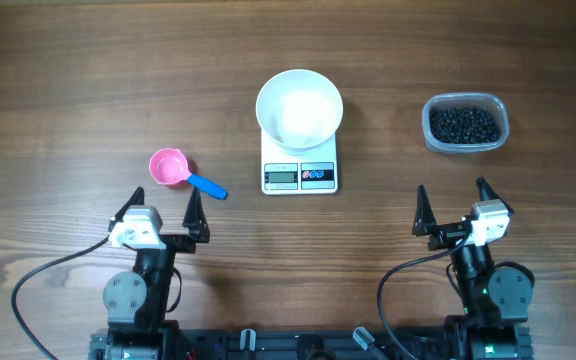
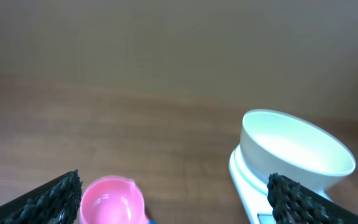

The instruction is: Scoop item into bowl and weigh 150g on scale

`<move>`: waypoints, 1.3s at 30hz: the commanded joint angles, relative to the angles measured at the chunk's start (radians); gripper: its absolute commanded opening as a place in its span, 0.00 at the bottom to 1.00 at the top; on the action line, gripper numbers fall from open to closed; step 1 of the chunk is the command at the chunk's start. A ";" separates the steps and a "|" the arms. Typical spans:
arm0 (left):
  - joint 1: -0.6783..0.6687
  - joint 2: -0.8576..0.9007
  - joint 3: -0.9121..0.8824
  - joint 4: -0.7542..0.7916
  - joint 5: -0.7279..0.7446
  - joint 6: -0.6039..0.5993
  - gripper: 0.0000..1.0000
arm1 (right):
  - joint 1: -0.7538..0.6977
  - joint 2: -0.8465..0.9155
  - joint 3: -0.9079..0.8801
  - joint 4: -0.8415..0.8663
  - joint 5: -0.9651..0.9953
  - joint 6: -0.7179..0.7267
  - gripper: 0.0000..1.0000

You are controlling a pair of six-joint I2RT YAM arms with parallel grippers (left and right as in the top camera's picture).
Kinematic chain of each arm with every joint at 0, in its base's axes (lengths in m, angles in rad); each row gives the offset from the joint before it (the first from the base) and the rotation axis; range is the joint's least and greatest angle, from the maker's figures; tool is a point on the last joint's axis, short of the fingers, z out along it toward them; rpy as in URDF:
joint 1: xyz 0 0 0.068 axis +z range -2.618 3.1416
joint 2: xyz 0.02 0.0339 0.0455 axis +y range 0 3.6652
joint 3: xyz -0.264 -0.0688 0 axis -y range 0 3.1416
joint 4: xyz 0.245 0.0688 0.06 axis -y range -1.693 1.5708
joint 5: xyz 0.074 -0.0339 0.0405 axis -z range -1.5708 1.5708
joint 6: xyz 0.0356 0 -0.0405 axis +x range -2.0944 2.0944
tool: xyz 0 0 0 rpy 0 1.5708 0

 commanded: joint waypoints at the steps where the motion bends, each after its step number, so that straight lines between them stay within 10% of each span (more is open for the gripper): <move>1: -0.003 0.001 -0.006 0.045 0.006 0.000 1.00 | 0.004 -0.004 -0.002 0.004 0.017 -0.012 1.00; 17: -0.003 0.110 0.306 -0.204 -0.069 -0.067 1.00 | 0.004 -0.004 -0.002 0.004 0.017 -0.011 1.00; 39: -0.001 0.952 1.305 -0.993 -0.136 -0.175 1.00 | 0.004 -0.004 -0.002 0.004 0.017 -0.012 1.00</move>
